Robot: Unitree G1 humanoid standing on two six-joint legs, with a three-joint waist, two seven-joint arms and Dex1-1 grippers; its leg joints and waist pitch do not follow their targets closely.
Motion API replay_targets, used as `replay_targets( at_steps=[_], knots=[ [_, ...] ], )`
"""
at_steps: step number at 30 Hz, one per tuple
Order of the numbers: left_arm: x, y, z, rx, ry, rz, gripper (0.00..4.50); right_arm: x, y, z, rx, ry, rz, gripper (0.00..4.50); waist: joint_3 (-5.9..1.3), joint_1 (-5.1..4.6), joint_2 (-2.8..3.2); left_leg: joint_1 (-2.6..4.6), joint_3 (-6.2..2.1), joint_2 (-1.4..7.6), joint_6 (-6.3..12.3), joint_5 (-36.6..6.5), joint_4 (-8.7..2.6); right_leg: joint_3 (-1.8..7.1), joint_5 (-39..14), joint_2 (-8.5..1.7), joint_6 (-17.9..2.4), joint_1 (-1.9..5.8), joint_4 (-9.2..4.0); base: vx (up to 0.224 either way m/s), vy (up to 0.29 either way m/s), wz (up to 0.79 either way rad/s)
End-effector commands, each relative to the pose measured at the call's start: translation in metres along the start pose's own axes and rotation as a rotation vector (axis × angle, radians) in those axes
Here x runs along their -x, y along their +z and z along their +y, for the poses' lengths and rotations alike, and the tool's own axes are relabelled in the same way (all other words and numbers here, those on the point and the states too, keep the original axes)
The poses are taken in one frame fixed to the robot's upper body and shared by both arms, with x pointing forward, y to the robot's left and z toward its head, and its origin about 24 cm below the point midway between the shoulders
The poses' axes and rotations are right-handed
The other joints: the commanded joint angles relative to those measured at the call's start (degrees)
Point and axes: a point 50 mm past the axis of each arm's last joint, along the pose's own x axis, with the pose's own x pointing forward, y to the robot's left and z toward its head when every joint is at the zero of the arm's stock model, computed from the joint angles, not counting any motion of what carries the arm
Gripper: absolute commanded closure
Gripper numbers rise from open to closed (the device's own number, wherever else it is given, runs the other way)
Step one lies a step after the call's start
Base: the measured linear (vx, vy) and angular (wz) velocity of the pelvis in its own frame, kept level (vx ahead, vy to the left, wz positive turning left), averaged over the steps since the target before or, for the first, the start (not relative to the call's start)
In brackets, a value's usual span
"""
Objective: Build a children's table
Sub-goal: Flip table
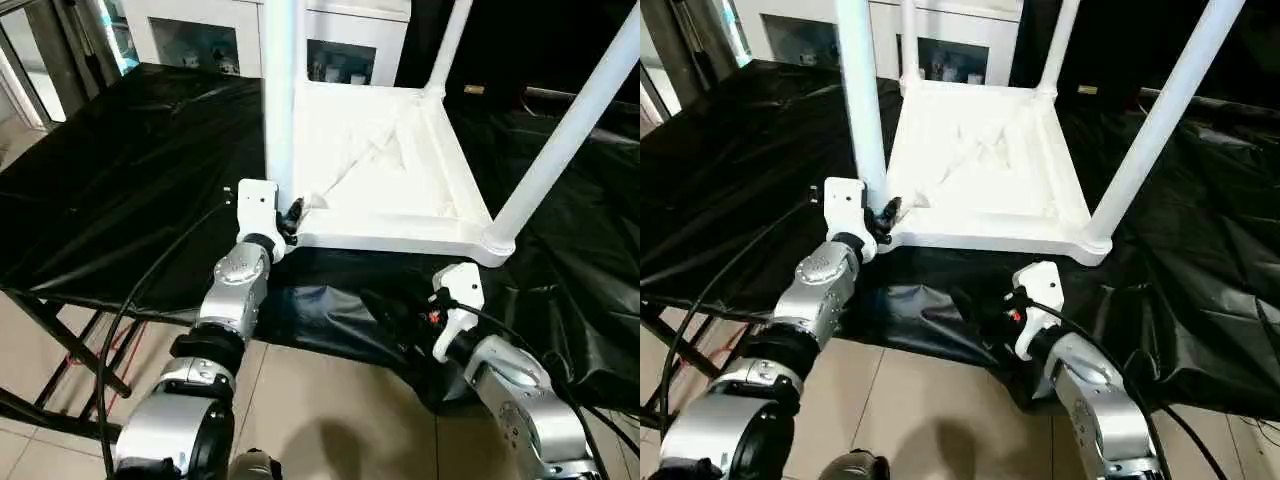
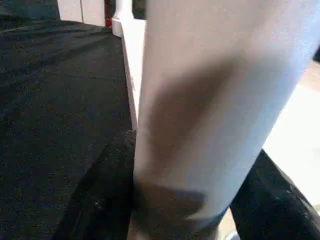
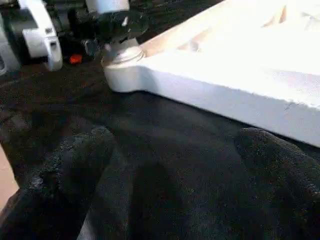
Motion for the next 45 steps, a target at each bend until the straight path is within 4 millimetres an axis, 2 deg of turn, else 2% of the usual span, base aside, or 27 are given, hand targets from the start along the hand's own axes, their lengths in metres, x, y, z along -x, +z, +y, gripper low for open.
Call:
replay_targets(
  at_steps=[1,2,3,5,7,11,12,13,14,15,16,17,18,19,21,23,25,26,27,29,30,32,33,34,37,40,45],
  knots=[
    [-0.003,0.007,-0.002,0.041,0.004,-0.019,2.24,0.002,0.001,-0.006,0.004,-0.042,-0.009,0.0,-4.61,0.21,0.47,2.21,-2.53,4.38,0.64,-10.5,-4.3,1.65,10.5,-5.81,-13.0,0.95,-3.32,0.0,0.0,0.0],
    [-0.005,0.01,-0.003,0.074,0.008,-0.035,2.24,0.001,0.0,-0.008,0.0,-0.056,-0.003,0.0,-4.63,0.25,0.26,2.21,-2.47,4.34,0.61,-10.7,-4.27,1.68,10.5,-5.83,-13.2,0.99,-3.33,0.0,0.0,0.0],
    [-0.005,0.011,-0.003,0.089,0.01,-0.041,2.24,0.0,-0.001,-0.009,-0.001,-0.063,0.002,0.0,-4.68,0.3,0.37,2.2,-2.48,4.29,0.54,-10.5,-4.27,1.63,10.4,-5.88,-13.3,1.03,-3.33,0.0,0.0,0.0],
    [-0.006,0.017,-0.005,0.271,0.032,-0.071,2.28,-0.003,0.0,-0.013,-0.035,-0.104,-0.014,0.0,-4.65,0.32,0.32,2.15,-2.47,4.31,0.46,-10.5,-4.26,1.64,10.5,-5.96,-13.7,1.05,-3.28,0.0,0.0,0.0],
    [-0.006,0.018,-0.007,0.301,0.023,-0.081,2.28,-0.004,0.0,-0.015,-0.049,-0.127,-0.022,0.0,-4.63,0.23,0.19,2.17,-2.43,4.29,0.54,-11.0,-4.28,1.58,9.6,-5.95,-14.5,1.04,-3.34,0.0,0.0,0.0],
    [-0.004,0.022,-0.011,0.356,-0.003,-0.102,2.28,-0.008,0.002,-0.02,-0.092,-0.163,-0.034,0.0,-4.87,0.49,0.3,1.84,-2.19,4.13,2.73,-7.3,-3.69,1.66,10.9,-6.08,-14.4,1.08,-3.08,0.0,0.0,0.0],
    [-0.003,0.024,-0.013,0.377,-0.008,-0.112,2.28,-0.01,0.004,-0.022,-0.106,-0.174,-0.043,0.0,-5.06,0.56,0.48,1.64,-2.19,4.07,3.59,-5.3,-3.44,1.58,12.9,-5.99,-14.6,1.09,-2.75,0.0,0.0,0.0],
    [-0.003,0.025,-0.014,0.392,-0.01,-0.118,2.28,-0.011,0.005,-0.025,-0.113,-0.187,-0.041,0.0,-5.23,0.57,0.34,1.59,-2.14,4.09,4.05,-4.2,-3.27,1.51,14.4,-5.96,-14.9,1.12,-2.53,0.0,0.0,0.0],
    [-0.002,0.026,-0.015,0.401,-0.016,-0.125,2.28,-0.013,0.006,-0.029,-0.121,-0.212,-0.052,0.0,-5.73,0.68,0.2,1.29,-2.07,3.87,5.13,-1.0,-2.75,1.35,18.4,-5.76,-15.3,1.13,-1.88,0.0,0.0,0.0],
    [-0.001,0.027,-0.016,0.408,-0.021,-0.129,2.28,-0.015,0.008,-0.032,-0.126,-0.23,-0.059,0.0,-5.92,0.86,0.27,1.07,-1.82,3.6,5.82,0.6,-2.09,1.35,21.8,-5.44,-15.7,0.67,-1.41,0.0,0.0,0.0],
    [0.0,0.028,-0.017,0.453,-0.015,-0.134,2.28,-0.017,0.01,-0.038,-0.16,-0.265,-0.078,0.0,-6.09,0.94,0.3,0.62,-1.84,3.46,6.73,2.3,-1.7,1.29,25.1,-5.28,-16.0,0.59,-0.82,0.0,0.0,0.0],
    [0.0,0.028,-0.017,0.468,-0.013,-0.136,2.28,-0.018,0.011,-0.039,-0.173,-0.277,-0.085,0.0,-6.1,1.1,0.34,0.6,-1.79,3.49,7.16,2.6,-1.52,1.22,25.9,-5.24,-15.9,0.4,-0.76,0.0,0.0,0.0],
    [0.001,0.029,-0.017,0.468,-0.011,-0.14,2.28,-0.02,0.015,-0.041,-0.201,-0.277,-0.108,0.0,-5.75,1.26,0.25,0.52,-1.65,3.53,7.65,1.2,-1.6,1.17,24.3,-5.16,-15.7,0.04,-1.09,0.0,0.0,0.0],
    [0.002,0.03,-0.017,0.463,-0.01,-0.142,2.28,-0.023,0.02,-0.042,-0.238,-0.278,-0.142,0.0,-5.68,1.35,0.2,0.5,-1.65,3.6,7.72,-0.2,-1.69,1.2,22.7,-5.35,-15.7,0.09,-1.17,0.0,0.0,0.0],
    [0.003,0.03,-0.018,0.461,-0.01,-0.143,2.28,-0.027,0.031,-0.043,-0.308,-0.257,-0.214,0.0,-5.48,1.43,0.56,0.77,-1.86,4.1,6.99,-4.2,-2.2,1.24,15.2,-5.56,-15.4,-0.12,-1.71,0.0,0.0,0.0],
    [0.004,0.031,-0.018,0.472,-0.01,-0.142,2.28,-0.03,0.036,-0.047,-0.348,-0.265,-0.248,0.0,-5.49,1.75,0.84,1.06,-1.97,4.37,6.07,-4.4,-2.42,1.24,13.5,-5.23,-14.6,-0.44,-1.74,0.0,0.0,0.0],
    [0.005,0.032,-0.018,0.482,-0.01,-0.143,2.28,-0.032,0.041,-0.052,-0.399,-0.282,-0.288,0.0,-5.53,1.83,1.04,1.03,-1.99,4.35,5.51,-4.6,-2.51,1.28,13.6,-5.33,-14.4,-0.46,-1.64,0.0,0.0,0.0],
    [0.006,0.032,-0.019,0.488,-0.013,-0.143,2.28,-0.034,0.046,-0.054,-0.445,-0.283,-0.324,0.0,-5.57,1.74,0.94,0.94,-1.89,4.23,4.98,-5.0,-2.56,1.27,13.7,-5.46,-14.7,-0.45,-1.64,0.0,0.0,0.0],
    [0.007,0.032,-0.019,0.493,-0.013,-0.14,2.28,-0.036,0.052,-0.054,-0.501,-0.242,-0.368,0.0,-5.55,1.83,1.27,0.93,-1.93,4.17,4.81,-5.5,-2.6,1.26,13.2,-5.55,-14.7,-0.43,-1.7,0.0,0.0,0.0],
    [0.009,0.03,-0.021,0.499,-0.018,-0.129,2.28,-0.041,0.061,-0.053,-0.567,-0.167,-0.422,0.0,-5.54,1.74,1.18,0.65,-1.97,4.2,4.5,-5.8,-2.72,1.16,13.0,-5.6,-14.6,-0.14,-1.78,0.0,0.0,0.0],
    [0.009,0.03,-0.021,0.499,-0.018,-0.129,2.28,-0.041,0.061,-0.053,-0.567,-0.167,-0.422,0.0,-5.57,1.77,1.12,0.73,-1.88,4.14,4.46,-5.2,-2.62,1.18,13.6,-5.55,-14.5,-0.19,-1.77,0.0,0.0,0.0],
    [0.011,0.029,-0.024,0.496,-0.035,-0.12,2.28,-0.049,0.057,-0.056,-0.579,-0.212,-0.394,0.0,-5.76,1.83,1.38,0.75,-1.85,4.07,4.14,-3.9,-2.47,1.14,15.4,-5.43,-14.3,-0.33,-1.57,0.0,0.0,0.0],
    [0.011,0.029,-0.024,0.496,-0.037,-0.119,2.28,-0.049,0.057,-0.056,-0.581,-0.217,-0.392,0.0,-5.71,1.62,1.23,0.52,-1.84,3.87,4.05,-3.5,-2.5,1.08,16.0,-5.46,-14.5,-0.19,-1.54,0.0,0.0,0.0],
    [0.012,0.029,-0.026,0.496,-0.054,-0.113,2.28,-0.053,0.054,-0.06,-0.614,-0.252,-0.377,0.0,-5.86,1.68,1.58,0.66,-1.77,3.92,3.73,-3.8,-2.38,1.12,15.9,-5.57,-14.6,-0.33,-1.51,0.0,0.0,0.0],
    [0.013,0.029,-0.028,0.499,-0.077,-0.108,2.28,-0.06,0.047,-0.067,-0.666,-0.309,-0.33,0.0,-5.82,1.53,1.6,0.58,-1.74,3.79,3.29,-3.9,-2.41,1.12,15.0,-5.5,-14.8,-0.18,-1.58,0.0,0.0,0.0],
    [0.013,0.03,-0.029,0.503,-0.092,-0.105,2.28,-0.064,0.042,-0.073,-0.655,-0.341,-0.28,0.0,-5.99,1.98,1.83,0.75,-1.57,3.89,3.2,-3.0,-2.17,1.08,15.9,-5.45,-14.9,-0.28,-1.48,0.0,0.0,0.0],
    [0.015,0.031,-0.035,0.504,-0.16,-0.091,2.28,-0.069,0.046,-0.078,-0.69,-0.337,-0.284,0.0,-6.06,2.56,1.94,0.84,-1.54,3.97,3.8,-2.8,-2.1,1.04,15.8,-5.35,-14.5,-0.43,-1.36,0.0,0.0,0.0]
  ],
)
